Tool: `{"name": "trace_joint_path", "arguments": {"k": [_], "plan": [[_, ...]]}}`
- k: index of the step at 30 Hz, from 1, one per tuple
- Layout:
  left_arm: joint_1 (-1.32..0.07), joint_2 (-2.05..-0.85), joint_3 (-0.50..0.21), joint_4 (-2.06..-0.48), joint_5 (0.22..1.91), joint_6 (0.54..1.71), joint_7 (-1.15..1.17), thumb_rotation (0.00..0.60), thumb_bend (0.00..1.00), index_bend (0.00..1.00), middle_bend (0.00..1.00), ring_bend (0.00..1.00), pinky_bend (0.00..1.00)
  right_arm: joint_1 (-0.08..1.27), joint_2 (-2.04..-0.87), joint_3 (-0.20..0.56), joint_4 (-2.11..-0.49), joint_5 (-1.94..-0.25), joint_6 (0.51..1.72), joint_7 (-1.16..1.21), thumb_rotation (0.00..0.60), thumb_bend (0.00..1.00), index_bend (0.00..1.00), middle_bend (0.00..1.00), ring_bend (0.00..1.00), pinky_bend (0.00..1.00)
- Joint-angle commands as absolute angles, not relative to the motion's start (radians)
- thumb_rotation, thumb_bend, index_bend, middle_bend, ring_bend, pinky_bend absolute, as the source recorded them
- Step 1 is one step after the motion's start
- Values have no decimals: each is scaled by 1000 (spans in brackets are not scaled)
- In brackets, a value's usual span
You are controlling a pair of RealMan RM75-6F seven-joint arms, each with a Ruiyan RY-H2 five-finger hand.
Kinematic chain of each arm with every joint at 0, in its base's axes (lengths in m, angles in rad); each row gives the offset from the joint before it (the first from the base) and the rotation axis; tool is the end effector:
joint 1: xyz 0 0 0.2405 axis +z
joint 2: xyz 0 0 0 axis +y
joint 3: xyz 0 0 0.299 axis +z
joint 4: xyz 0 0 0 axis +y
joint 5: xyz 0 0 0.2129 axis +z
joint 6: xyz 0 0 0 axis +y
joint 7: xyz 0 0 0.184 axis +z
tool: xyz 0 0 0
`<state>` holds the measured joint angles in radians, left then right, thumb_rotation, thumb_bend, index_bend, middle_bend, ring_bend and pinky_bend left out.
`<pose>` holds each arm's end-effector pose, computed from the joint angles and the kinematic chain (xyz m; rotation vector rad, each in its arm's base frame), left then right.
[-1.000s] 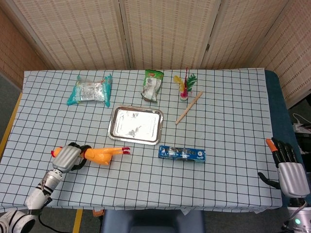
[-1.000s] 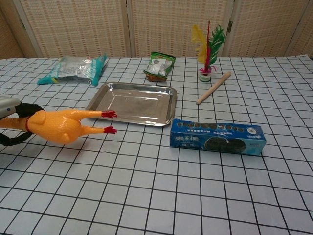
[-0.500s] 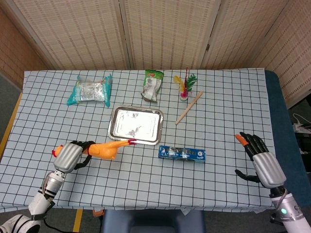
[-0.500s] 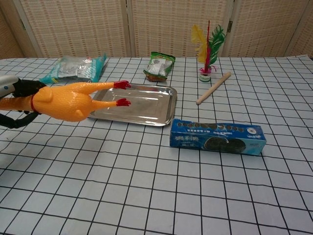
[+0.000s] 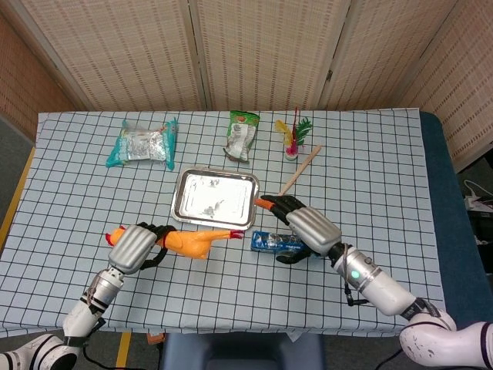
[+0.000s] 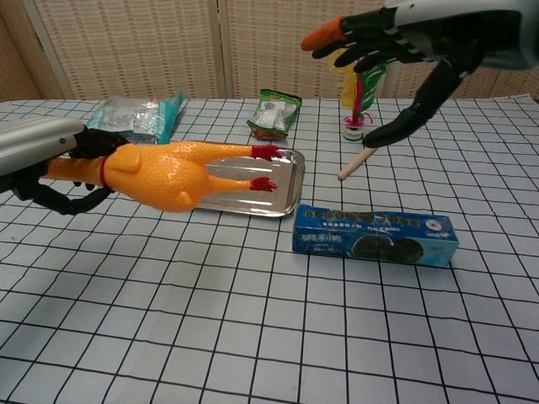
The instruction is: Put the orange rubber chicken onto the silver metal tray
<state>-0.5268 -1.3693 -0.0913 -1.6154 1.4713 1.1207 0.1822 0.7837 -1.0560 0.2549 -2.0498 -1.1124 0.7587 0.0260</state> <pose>-0.2081 0.3419 0.0295 -1.8805 -0.8557 -1.0526 -0.0822 -0.3556 0.0778 2.0289 -1.3468 1.1428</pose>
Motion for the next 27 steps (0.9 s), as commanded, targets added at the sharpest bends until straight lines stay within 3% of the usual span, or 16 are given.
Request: {"name": "trace_joint_path", "arguments": {"k": [1,10,21,23,25,27], "plan": [[-532,-1365,-97,-1623,1458,1114,185,600,809,798,760,570,495,939,-1189,278,-2034,-868,712,-120,600,132,0,0,0,0],[-549,-1357,-103,-1625,1436,1095,188,600,810,798,760,571,494,1135,-1355,227,-1930,-573,758,-242,600,132,0,0,0,0],[-547,-1360,-91,-1619,1442,1108,178,600,809,798,760,570,493,1178,-1505,243,-1773,-510,797,-211,600,132,0,0,0,3],[-548,-1362,-91,-1618,1441,1108,176,600,809,798,760,570,493,1181,-1515,247,-1763,-508,782,-200,600,132,20,15,2,50],[-550,-1364,-92,-1617,1439,1109,175,600,810,798,760,570,493,1185,-1519,246,-1758,-505,767,-196,600,132,80,79,64,171],[-551,-1366,-91,-1617,1439,1108,176,600,808,798,760,571,493,1190,-1522,247,-1756,-500,755,-192,600,132,167,195,196,349]]}}
